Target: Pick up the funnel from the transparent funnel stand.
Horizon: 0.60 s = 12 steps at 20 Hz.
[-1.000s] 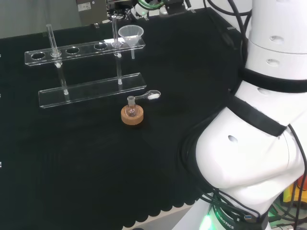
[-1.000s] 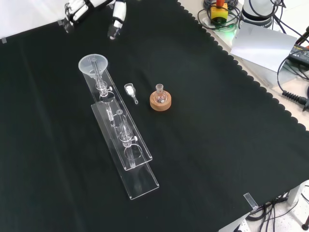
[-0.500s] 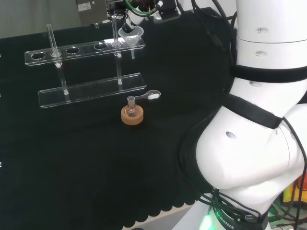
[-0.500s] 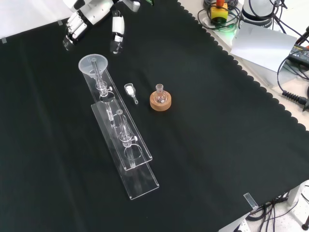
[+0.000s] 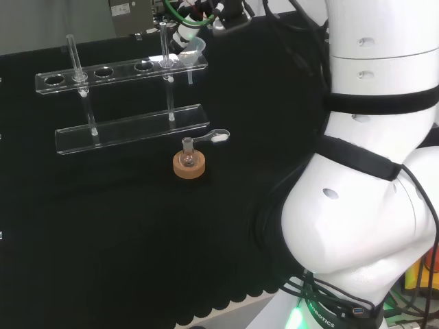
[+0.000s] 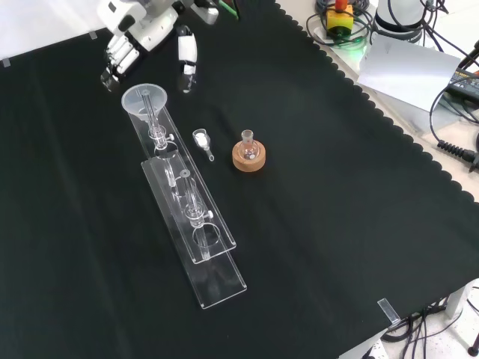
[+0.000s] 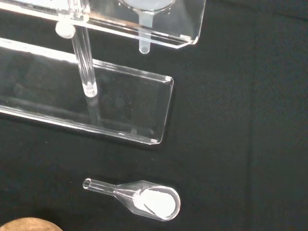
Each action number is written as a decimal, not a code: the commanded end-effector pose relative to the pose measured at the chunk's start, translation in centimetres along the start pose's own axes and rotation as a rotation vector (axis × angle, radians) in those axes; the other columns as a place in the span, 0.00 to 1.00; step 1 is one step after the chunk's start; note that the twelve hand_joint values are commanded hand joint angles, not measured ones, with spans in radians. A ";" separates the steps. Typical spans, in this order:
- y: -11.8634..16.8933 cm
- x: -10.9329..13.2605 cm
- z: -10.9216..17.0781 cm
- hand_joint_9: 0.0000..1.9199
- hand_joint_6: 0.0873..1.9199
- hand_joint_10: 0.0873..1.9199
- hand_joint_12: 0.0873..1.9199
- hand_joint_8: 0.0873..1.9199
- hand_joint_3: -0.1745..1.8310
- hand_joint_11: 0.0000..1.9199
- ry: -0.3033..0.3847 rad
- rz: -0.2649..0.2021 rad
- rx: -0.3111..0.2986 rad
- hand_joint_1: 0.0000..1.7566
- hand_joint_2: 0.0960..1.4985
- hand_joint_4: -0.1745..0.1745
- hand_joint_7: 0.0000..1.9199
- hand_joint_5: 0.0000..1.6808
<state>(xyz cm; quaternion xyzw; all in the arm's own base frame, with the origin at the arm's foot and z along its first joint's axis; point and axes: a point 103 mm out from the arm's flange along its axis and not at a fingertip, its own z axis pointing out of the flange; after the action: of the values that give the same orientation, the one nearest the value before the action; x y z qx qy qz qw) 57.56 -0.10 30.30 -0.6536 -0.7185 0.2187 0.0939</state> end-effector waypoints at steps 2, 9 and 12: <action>0.8 0.3 0.2 0.03 0.00 0.42 0.78 0.05 0.16 0.11 -0.075 0.024 0.032 0.25 0.48 0.48 0.00 0.00; 1.0 -1.1 0.6 0.02 0.00 0.42 0.78 0.05 0.15 0.11 -0.055 0.020 0.037 0.25 0.48 0.48 0.00 0.00; 1.6 0.0 0.9 0.02 0.00 0.43 0.78 0.05 0.15 0.11 -0.053 0.019 0.054 0.25 0.48 0.48 0.00 0.00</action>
<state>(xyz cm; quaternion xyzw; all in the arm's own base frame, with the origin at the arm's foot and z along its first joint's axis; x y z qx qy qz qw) 58.18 -1.28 29.39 -0.6507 -0.7114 0.2515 0.0851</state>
